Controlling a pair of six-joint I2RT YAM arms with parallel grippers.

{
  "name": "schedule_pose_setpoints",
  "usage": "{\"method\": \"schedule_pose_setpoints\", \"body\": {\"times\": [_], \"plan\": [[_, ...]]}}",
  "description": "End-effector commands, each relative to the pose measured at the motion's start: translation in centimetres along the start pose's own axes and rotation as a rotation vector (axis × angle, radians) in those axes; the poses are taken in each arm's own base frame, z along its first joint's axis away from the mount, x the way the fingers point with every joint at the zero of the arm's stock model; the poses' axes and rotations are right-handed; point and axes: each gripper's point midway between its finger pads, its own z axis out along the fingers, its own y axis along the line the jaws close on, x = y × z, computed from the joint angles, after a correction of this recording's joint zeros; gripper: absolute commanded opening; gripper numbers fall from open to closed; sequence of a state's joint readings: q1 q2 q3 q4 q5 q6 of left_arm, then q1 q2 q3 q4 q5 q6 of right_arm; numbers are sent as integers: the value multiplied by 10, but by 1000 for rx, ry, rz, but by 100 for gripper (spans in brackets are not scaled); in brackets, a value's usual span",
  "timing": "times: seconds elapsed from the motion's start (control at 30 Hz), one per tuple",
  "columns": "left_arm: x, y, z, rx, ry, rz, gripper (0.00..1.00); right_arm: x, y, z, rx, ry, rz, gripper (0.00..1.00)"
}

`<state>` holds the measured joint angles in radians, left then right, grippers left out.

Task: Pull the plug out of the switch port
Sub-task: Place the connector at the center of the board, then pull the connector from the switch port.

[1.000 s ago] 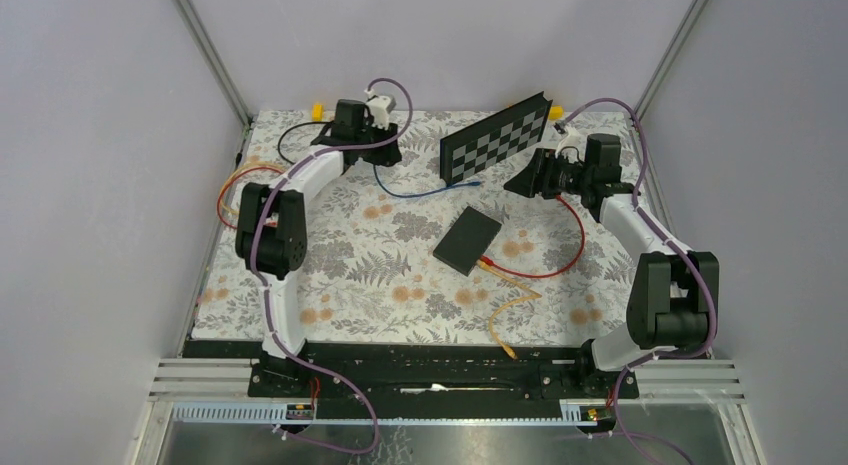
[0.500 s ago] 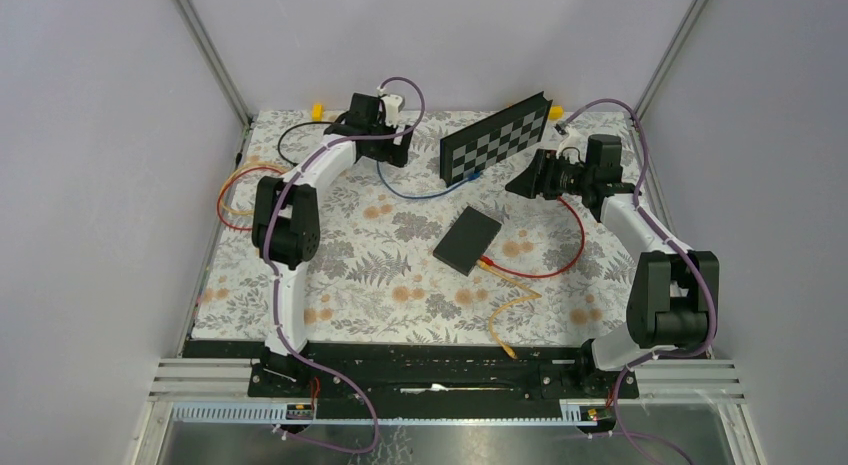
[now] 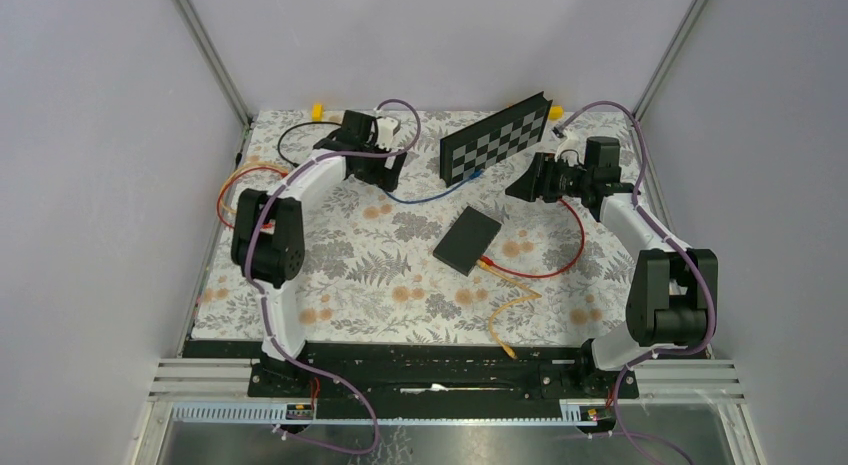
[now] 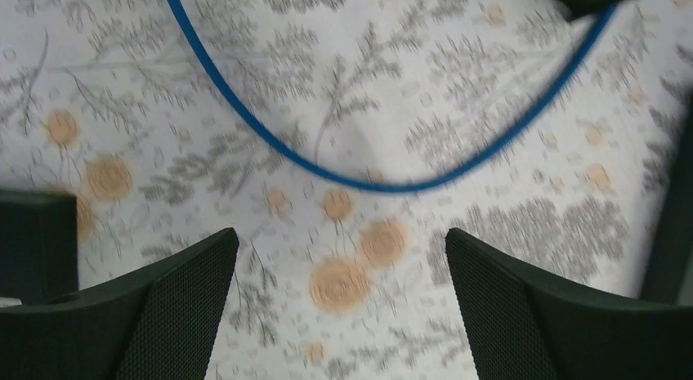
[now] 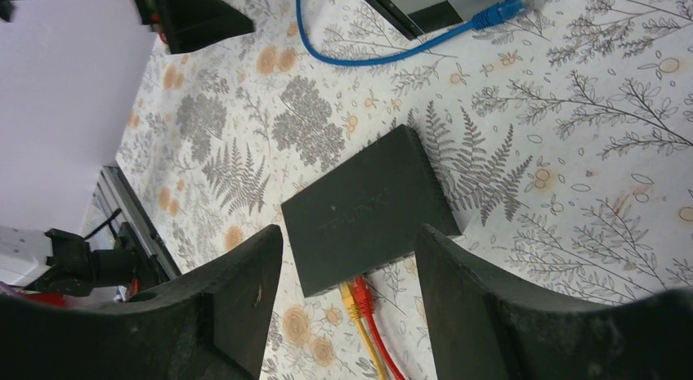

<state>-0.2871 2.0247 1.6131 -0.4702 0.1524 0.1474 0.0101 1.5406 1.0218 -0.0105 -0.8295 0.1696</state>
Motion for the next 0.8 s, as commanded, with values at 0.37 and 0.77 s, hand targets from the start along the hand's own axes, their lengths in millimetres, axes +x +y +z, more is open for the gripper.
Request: {"method": "schedule_pose_setpoints", "body": {"times": [0.37,0.77], "plan": [[35,-132,-92,402,-338,389,99,56,-21,-18,79,260,-106,70],[86,-211,-39,416,-221,508,99,134,-24,11,-53,481,67,64]]}}
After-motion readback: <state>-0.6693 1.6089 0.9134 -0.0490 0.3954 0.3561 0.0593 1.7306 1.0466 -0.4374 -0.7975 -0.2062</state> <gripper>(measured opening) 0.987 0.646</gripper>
